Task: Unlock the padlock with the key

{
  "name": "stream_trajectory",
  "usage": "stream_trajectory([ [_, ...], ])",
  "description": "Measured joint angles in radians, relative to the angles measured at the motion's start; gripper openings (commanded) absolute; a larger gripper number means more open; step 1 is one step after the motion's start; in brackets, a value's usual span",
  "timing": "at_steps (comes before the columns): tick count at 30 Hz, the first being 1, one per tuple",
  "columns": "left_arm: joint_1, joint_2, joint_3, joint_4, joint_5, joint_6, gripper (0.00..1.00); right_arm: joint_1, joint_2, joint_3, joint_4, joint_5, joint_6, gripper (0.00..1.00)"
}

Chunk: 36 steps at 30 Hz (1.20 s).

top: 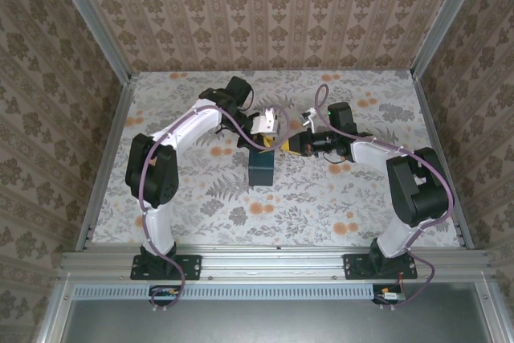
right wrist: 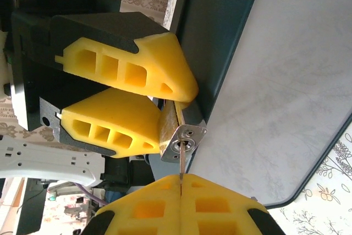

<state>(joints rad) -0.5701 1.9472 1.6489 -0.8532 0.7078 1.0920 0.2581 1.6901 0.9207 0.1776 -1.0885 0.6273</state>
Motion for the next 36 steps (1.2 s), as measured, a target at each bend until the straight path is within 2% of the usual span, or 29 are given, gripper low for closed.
stream_trajectory([
  [17,0.008,-0.011,-0.025,0.036,0.006,0.003,0.27,0.008,0.045,0.035,-0.029,-0.035,0.008,0.00],
  [36,0.003,-0.021,-0.037,-0.016,0.036,0.135,0.25,-0.005,0.045,0.106,-0.274,-0.079,-0.203,0.00],
])
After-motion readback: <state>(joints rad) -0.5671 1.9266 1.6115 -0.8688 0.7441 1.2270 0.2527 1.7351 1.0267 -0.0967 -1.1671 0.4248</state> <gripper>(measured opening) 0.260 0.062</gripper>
